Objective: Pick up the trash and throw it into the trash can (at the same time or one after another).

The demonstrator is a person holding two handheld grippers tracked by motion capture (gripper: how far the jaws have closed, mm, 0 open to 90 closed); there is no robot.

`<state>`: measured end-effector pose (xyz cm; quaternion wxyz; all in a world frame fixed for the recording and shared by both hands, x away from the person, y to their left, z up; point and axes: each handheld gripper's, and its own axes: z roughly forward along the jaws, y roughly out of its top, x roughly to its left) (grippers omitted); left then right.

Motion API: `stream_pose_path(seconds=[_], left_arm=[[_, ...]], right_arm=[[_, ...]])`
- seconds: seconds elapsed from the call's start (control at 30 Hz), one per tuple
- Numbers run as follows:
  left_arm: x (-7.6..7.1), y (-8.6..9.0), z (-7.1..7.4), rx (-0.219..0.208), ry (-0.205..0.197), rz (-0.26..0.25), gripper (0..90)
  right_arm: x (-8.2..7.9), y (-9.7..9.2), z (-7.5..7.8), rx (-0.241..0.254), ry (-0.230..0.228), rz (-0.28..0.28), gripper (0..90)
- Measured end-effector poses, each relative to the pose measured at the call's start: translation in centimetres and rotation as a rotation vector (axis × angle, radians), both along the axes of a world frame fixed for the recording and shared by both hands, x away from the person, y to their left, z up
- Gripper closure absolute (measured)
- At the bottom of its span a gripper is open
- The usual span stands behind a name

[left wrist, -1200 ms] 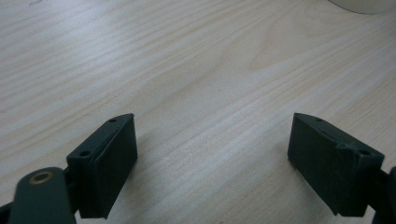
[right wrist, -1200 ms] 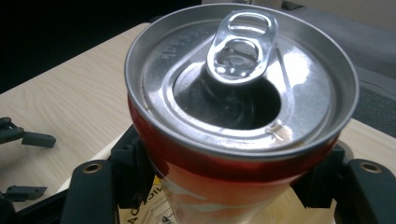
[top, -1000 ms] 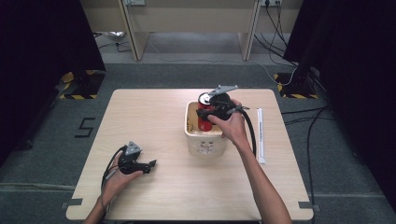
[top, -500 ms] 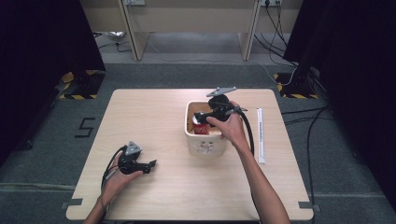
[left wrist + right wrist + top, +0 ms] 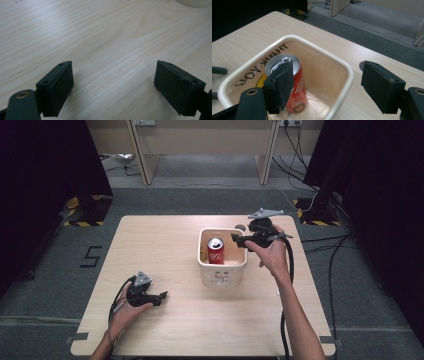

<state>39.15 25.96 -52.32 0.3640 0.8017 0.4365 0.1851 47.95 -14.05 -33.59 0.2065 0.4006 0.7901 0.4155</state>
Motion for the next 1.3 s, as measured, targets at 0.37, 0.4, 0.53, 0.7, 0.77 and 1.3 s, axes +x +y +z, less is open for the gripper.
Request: stream_pose_path(seconds=[0.37, 0.4, 0.53, 0.7, 0.77, 1.3], left_arm=[[0.0, 0.0, 0.0, 0.000, 0.000, 0.000, 15.2], [0.0, 0.0, 0.0, 0.000, 0.000, 0.000, 15.3], [0.0, 0.0, 0.0, 0.001, 0.000, 0.001, 15.2], [0.0, 0.0, 0.0, 0.004, -0.002, 0.002, 15.1], [0.0, 0.0, 0.0, 0.003, -0.001, 0.002, 15.1], [0.0, 0.0, 0.0, 0.002, -0.001, 0.002, 15.2]], right_arm=[[-0.6, -4.5, -0.4, -0.007, -0.025, -0.100, 31.6], [-0.6, -4.8, -0.5, -0.008, -0.022, -0.111, 32.2], [-0.9, -6.2, -1.2, -0.023, -0.017, -0.143, 35.1], [-1.3, -7.8, -2.4, -0.033, -0.004, -0.173, 38.9], [-1.5, -8.8, -3.4, -0.038, 0.021, -0.203, 40.0], [-1.4, -11.1, -7.5, -0.093, 0.089, -0.288, 47.5]])
